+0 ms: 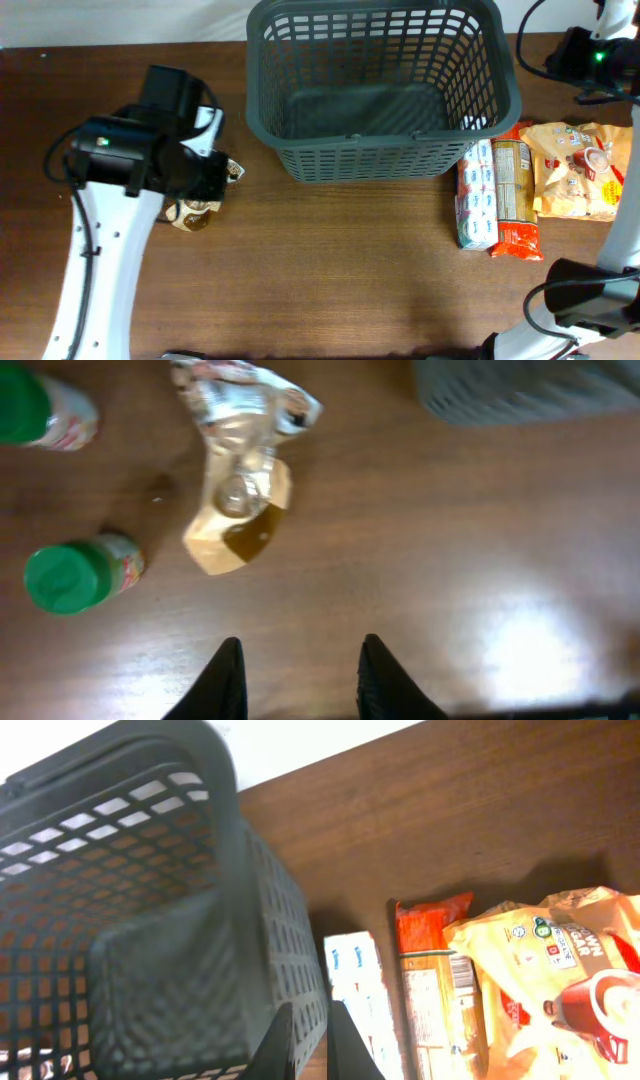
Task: Pack container
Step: 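Move the right gripper to the large orange snack bag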
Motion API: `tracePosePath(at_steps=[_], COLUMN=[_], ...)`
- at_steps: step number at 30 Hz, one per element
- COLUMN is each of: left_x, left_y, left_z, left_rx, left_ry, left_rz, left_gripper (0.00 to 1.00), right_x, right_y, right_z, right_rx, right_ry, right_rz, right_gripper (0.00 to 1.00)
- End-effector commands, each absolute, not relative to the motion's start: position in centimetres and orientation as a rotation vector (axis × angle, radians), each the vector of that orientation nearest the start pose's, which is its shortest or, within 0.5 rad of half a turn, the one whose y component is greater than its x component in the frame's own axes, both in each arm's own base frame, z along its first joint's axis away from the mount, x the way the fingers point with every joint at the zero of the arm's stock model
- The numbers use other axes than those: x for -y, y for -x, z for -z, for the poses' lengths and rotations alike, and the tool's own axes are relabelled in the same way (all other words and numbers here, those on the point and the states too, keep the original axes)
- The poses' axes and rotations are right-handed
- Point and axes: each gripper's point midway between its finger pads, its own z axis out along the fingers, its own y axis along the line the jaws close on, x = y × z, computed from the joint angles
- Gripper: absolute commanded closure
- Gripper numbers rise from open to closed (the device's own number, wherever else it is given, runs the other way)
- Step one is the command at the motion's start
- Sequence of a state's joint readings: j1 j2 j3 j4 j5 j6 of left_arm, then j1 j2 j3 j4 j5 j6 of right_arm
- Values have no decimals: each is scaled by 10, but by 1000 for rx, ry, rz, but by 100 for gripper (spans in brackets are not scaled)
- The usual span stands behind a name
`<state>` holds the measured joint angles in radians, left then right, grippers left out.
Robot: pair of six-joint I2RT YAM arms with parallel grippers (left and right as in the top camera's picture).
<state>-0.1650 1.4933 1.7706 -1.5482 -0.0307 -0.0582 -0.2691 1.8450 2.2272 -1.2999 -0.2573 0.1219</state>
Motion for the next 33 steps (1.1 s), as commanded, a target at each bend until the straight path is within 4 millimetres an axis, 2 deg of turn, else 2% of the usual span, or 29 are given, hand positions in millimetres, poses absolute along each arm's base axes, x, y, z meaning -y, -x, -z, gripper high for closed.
tracePosePath(at_steps=[1,4,9,14,17,21,23,24,26,27,28,31,33], left_x=[18,4,-7,-7,-7,-8,-8,-8,-8,-8,-8,-15,-20], left_y=[-297,-303,-303,-305,-306,-305,-305,-305,-305,-305,-305,-305,-305], left_z=[-270,-272,-272,-273,-273,-273,-273,-273,-273,-273,-273,-273,-273], left_rx=[-2805,-2781,-2778,-2768,-2765,-2766,-2766,-2766,-2766,-2766,-2766,-2763,-2760], left_ry=[62,145,198,197,197,197,197,197,198,197,197,208,214], left_rz=[0,17,8,8,8,7,7,7,6,6,3,-55,-95], left_gripper=[79,79,79,79,79,79,78,73,50,20,1,1,1], right_x=[72,64,43,3,-12,-25,-23,-17,6,18,30,46,61], right_y=[-458,-470,-480,-486,-487,-489,-489,-487,-481,-476,-471,-459,-450], right_z=[-287,-261,-236,-235,-236,-237,-236,-234,-230,-229,-226,-220,-215], right_rx=[-2511,-2563,-2626,-2637,-2637,-2633,-2637,-2647,-2671,-2680,-2691,-2729,-2756], right_ry=[-380,-387,-345,-235,-192,-154,-159,-176,-289,-356,-431,-520,-562], right_rz=[-307,-334,-364,-413,-422,-430,-411,-369,-251,-199,-158,-134,-52], right_gripper=[96,96,96,96,96,96,96,96,96,96,96,96,94])
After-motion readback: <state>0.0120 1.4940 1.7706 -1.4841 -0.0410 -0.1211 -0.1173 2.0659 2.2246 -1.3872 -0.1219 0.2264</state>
